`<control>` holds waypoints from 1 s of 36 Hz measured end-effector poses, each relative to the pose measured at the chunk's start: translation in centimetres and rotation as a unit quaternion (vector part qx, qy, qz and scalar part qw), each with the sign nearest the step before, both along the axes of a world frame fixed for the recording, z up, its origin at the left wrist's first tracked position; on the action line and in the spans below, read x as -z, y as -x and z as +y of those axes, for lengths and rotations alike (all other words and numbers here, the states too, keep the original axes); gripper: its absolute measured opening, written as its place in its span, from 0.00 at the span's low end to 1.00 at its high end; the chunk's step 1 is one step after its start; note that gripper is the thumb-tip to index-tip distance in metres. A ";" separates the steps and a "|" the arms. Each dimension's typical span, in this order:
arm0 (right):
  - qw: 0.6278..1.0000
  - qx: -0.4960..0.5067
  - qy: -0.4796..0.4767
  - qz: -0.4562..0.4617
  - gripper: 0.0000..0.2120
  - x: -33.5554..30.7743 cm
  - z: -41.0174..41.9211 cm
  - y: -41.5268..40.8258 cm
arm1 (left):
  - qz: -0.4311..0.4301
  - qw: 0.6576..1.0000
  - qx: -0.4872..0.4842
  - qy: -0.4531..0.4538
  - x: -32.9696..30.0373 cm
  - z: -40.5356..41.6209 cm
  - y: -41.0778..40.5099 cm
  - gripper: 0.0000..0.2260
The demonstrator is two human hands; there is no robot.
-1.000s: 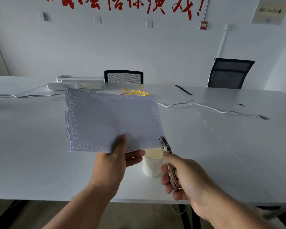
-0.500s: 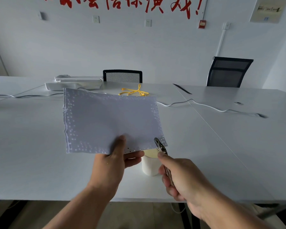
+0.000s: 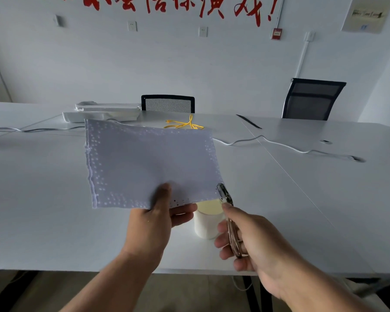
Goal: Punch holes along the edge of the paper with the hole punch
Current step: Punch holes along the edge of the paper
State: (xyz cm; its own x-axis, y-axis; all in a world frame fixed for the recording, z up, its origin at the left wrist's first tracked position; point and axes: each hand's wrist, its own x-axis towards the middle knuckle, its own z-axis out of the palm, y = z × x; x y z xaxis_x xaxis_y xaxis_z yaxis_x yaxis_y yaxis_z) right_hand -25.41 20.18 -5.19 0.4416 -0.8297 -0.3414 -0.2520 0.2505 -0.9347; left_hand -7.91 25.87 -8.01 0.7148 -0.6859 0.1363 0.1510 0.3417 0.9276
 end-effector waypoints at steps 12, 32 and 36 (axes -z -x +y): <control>1.000 -0.006 0.020 0.009 0.22 -0.1 0.5 -0.2 | -0.006 1.000 0.008 -0.004 0.1 0.1 0.0 0.11; 0.999 -0.016 0.028 0.012 0.22 0.1 0.5 -0.2 | -0.014 1.000 0.012 0.001 -0.5 0.5 0.6 0.10; 0.999 -0.017 0.027 0.014 0.22 0.1 0.5 0.0 | -0.020 1.000 0.019 0.004 -0.3 0.6 0.5 0.11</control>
